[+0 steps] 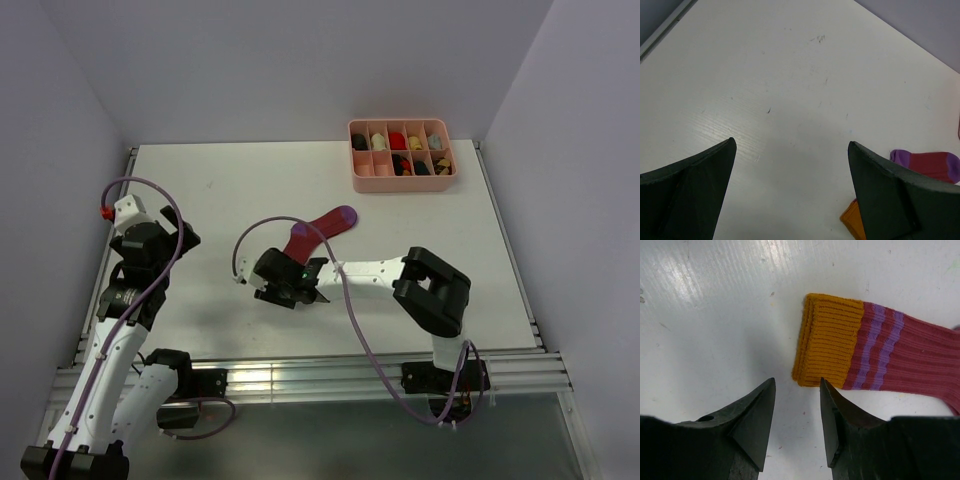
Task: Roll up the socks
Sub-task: Roll the sock at the center of the board.
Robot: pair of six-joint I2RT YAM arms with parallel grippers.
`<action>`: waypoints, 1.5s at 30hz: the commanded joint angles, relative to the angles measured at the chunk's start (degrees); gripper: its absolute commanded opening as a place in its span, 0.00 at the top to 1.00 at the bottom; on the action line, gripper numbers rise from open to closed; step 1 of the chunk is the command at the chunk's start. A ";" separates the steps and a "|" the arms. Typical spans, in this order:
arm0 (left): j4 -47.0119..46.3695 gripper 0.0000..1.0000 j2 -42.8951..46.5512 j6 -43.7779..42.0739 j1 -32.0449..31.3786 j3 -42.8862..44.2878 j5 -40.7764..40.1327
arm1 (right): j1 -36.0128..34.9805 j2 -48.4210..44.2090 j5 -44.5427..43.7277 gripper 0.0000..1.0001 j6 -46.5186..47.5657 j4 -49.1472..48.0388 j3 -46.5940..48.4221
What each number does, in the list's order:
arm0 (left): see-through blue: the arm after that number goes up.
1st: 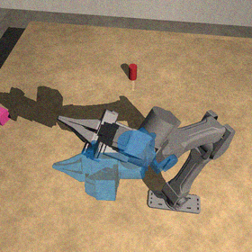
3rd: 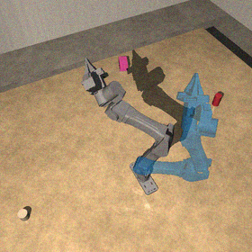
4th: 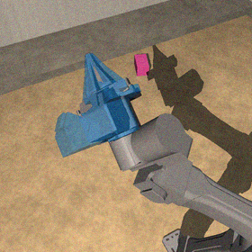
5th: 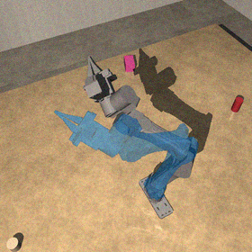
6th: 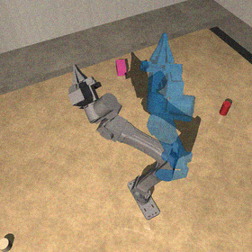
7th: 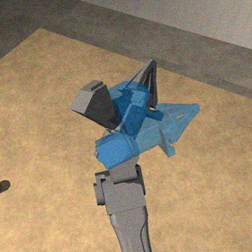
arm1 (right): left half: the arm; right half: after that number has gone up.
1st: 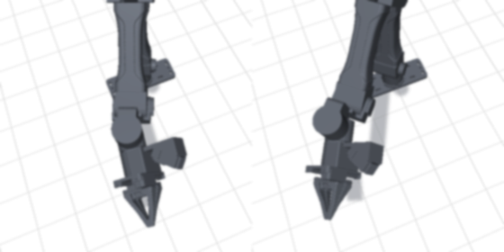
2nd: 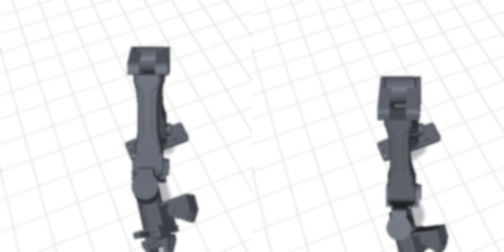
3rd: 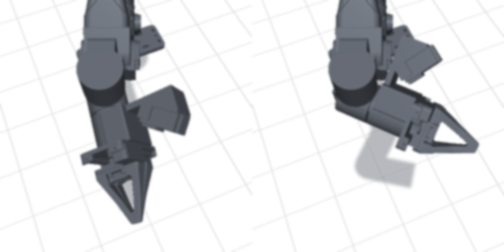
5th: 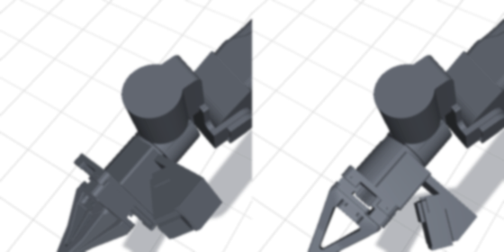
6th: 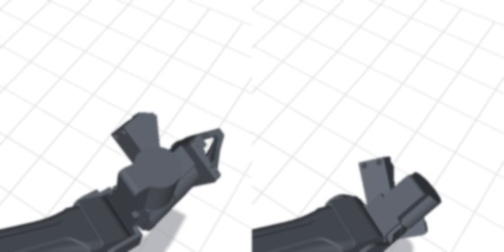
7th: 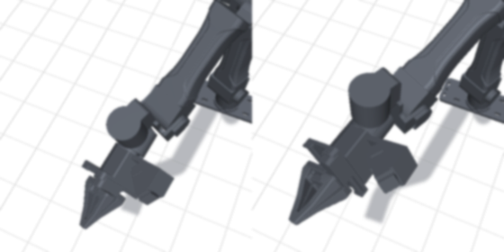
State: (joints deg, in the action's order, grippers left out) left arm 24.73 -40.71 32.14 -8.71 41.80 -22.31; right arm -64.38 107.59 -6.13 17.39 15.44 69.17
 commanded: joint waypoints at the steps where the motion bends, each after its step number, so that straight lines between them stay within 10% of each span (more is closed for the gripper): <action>1: -0.56 0.01 0.72 -0.85 0.27 1.44 0.42 | -0.57 1.57 -2.39 0.52 2.21 -1.91 2.64; 21: -0.56 0.01 1.33 -1.03 0.27 1.35 0.42 | -1.71 7.81 -5.03 0.55 4.32 0.03 3.78; 31: -0.56 0.01 1.33 -1.03 0.27 1.35 0.24 | -1.63 9.74 -4.33 1.00 3.71 1.78 4.49; 45: -0.12 0.01 -0.59 1.52 0.27 1.88 4.19 | 7.32 3.68 14.18 1.00 -7.45 0.65 4.22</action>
State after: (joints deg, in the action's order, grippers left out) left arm 24.75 -40.47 32.45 -8.69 41.80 -20.73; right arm -60.31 113.25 -1.23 15.20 14.26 73.93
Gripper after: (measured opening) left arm 0.992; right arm 0.034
